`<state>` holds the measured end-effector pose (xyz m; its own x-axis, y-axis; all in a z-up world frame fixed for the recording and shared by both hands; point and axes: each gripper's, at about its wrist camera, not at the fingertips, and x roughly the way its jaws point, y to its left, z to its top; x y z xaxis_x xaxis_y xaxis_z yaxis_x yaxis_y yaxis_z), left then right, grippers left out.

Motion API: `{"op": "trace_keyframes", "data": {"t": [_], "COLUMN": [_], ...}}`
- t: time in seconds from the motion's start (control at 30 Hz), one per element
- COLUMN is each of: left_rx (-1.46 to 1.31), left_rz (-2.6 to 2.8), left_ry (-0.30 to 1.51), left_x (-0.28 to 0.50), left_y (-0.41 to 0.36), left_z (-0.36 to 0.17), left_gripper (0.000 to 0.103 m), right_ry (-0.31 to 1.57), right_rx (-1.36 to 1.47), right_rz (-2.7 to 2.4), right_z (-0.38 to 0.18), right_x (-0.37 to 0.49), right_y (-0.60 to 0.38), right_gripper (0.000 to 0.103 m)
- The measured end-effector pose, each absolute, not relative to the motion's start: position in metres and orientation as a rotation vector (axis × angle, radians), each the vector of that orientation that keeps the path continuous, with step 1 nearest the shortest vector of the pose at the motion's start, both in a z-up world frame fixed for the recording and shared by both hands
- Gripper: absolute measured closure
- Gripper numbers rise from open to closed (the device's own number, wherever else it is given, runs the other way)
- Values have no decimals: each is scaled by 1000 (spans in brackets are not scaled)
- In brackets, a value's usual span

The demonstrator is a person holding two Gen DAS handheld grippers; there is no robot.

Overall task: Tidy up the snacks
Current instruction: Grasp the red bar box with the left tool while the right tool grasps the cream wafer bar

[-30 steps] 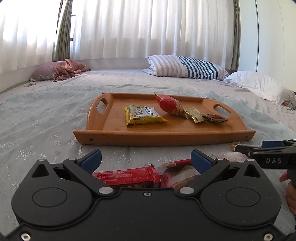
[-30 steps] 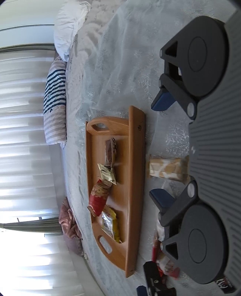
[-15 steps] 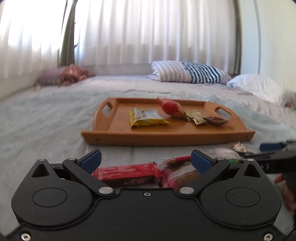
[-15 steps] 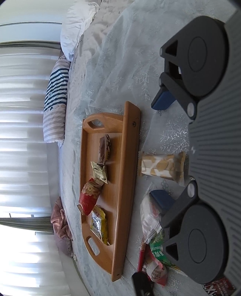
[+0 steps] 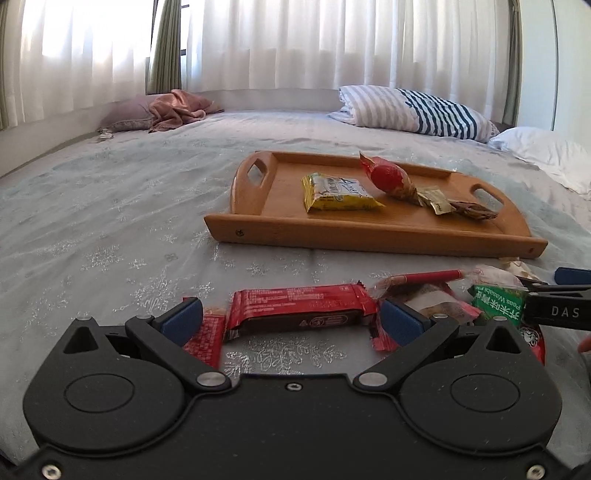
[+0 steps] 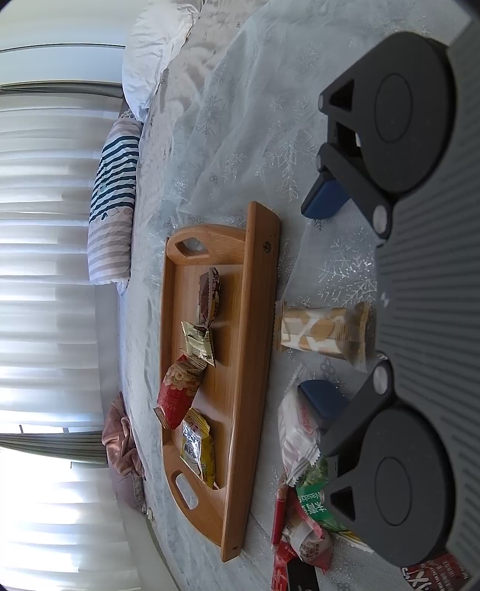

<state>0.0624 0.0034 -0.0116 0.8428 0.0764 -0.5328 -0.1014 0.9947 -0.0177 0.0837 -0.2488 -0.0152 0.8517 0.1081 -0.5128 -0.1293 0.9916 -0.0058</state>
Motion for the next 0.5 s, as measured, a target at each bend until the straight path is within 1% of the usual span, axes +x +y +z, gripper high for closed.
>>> {"op": "trace_keyframes", "data": {"t": [0.03, 0.1, 0.13, 0.17, 0.2, 0.37, 0.43, 0.47, 0.5], "left_rx": [-49, -63, -69, -72, -68, -42, -54, -64, -71], "left_rz": [92, 87, 79, 70, 66, 76, 69, 66, 68], "left_ry": [566, 566, 565, 568, 575, 589, 589, 593, 592], "left_x": [63, 65, 66, 67, 68, 73, 72, 72, 72], "left_y": [3, 2, 2, 2, 1, -3, -2, -2, -1], "left_z": [-11, -10, -10, -9, -10, -13, -12, -12, -12], "left_gripper": [7, 10, 15, 18, 19, 19, 24, 24, 27], "right_ry": [537, 537, 536, 536, 536, 529, 517, 511, 506], "right_rx": [-41, -41, -41, -41, -41, -43, -47, -48, -48], "right_rz": [125, 125, 125, 125, 125, 122, 122, 126, 131], "right_z": [-15, -15, -15, -15, -15, -15, -14, -13, -13], "right_x": [84, 84, 84, 84, 84, 83, 81, 80, 80], "right_y": [-249, -249, -249, -249, -249, -249, -249, -248, -249], "right_gripper": [3, 3, 3, 3, 3, 3, 3, 3, 4]}}
